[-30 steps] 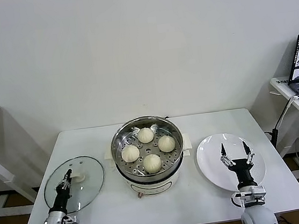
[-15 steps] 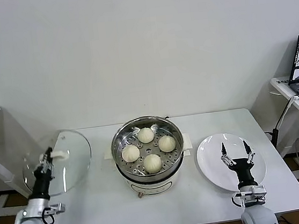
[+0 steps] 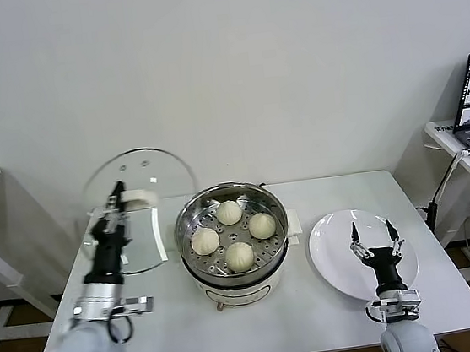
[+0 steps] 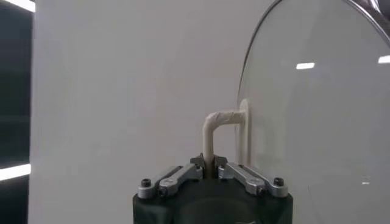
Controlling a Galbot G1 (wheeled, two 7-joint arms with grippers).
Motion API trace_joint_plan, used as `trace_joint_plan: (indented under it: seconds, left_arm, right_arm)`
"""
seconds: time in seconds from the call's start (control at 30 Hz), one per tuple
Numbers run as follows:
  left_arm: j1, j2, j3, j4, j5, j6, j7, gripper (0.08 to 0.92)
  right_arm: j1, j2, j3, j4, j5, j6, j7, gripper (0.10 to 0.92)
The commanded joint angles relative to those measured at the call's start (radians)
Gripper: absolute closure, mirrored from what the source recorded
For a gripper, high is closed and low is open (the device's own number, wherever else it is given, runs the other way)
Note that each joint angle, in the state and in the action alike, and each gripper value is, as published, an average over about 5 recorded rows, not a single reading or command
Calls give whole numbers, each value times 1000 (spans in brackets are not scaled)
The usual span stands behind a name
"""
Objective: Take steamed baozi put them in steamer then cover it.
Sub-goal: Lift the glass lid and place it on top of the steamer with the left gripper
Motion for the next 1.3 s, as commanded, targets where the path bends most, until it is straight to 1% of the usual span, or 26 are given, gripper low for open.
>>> trace_joint_plan:
  seconds: [0.03,0.27,0.43,0.67,0.83,1.3]
  left_arm:
    - [-107,-94,455,-92,88,262,211,811]
    - [-170,-155,524,18,234,337,357,811]
    - [-207,-198,525,99,317,362,409,811]
    - [-240,-246,513,178,352,371,410,811]
    - [-249,-270,496,211,380,367,401,811]
    - [-243,-306,468,265,414,363,391,811]
  right_arm:
    - [9,6,1,-24,-6,2,1,203]
    - [28,22,-5,-59,-18,7,-1,203]
    - [35,34,-7,-73,-27,9,-1,203]
    - [37,43,-6,-75,-36,9,-1,203]
    - [34,44,-6,-74,-42,9,-2,203]
    - [45,44,-9,-93,-43,16,-14,203]
